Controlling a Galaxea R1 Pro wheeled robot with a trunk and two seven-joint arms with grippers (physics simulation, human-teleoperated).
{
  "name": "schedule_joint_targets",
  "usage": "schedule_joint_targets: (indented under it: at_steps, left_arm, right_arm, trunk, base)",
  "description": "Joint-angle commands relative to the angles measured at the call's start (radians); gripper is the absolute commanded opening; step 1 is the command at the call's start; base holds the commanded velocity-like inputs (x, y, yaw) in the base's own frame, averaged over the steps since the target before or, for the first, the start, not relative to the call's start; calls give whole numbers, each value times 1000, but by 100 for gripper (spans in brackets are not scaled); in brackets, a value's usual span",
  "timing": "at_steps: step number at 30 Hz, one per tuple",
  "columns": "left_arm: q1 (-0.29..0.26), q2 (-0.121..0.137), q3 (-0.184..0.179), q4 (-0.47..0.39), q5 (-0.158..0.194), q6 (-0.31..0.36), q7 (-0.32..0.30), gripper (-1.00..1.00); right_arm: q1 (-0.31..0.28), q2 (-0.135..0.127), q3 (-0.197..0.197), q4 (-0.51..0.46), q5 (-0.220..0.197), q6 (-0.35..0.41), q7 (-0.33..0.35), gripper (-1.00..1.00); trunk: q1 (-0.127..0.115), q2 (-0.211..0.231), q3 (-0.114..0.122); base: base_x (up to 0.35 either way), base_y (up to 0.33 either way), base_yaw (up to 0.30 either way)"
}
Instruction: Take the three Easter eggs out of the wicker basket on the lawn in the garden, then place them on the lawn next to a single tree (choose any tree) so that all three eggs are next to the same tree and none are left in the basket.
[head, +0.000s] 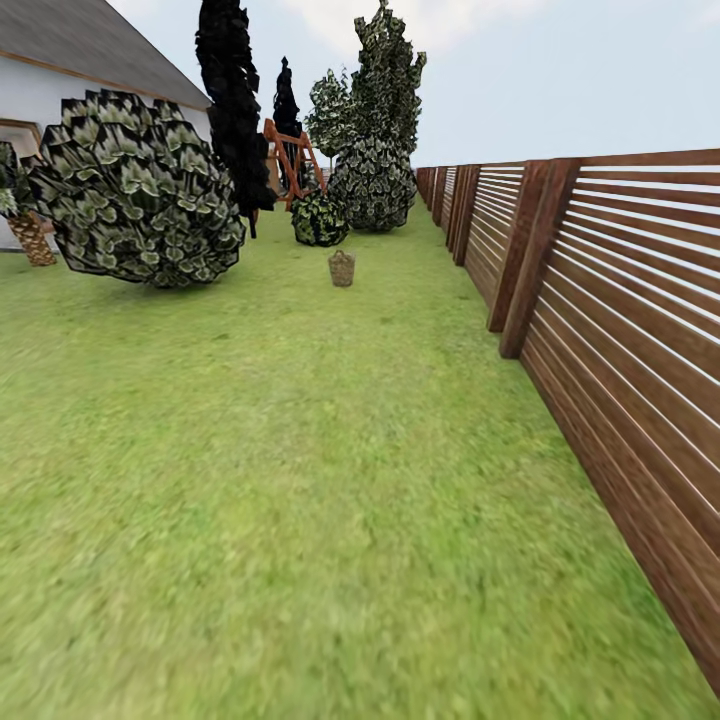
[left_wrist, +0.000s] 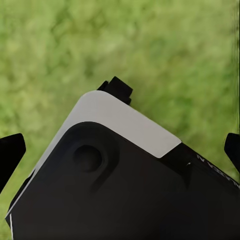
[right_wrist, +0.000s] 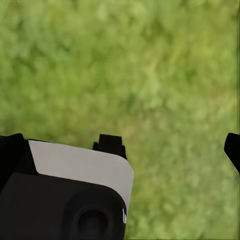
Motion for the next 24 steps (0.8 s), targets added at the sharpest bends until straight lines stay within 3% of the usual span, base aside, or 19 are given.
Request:
schedule_joint_targets:
  at_steps: [1,24]
  left_arm:
    - [-1,0,8,1,-6,1,4,100]
    - [-1,0,8,1,-6,1,4,100]
  right_arm:
    - [-1,0,2,3,6,-5,-2,100]
    - [-1,0,2,3,8,-5,-2,100]
  trunk:
    - [1,0,-1]
    - [1,0,4]
  base:
    - [317,0,0]
    - [317,0,16]
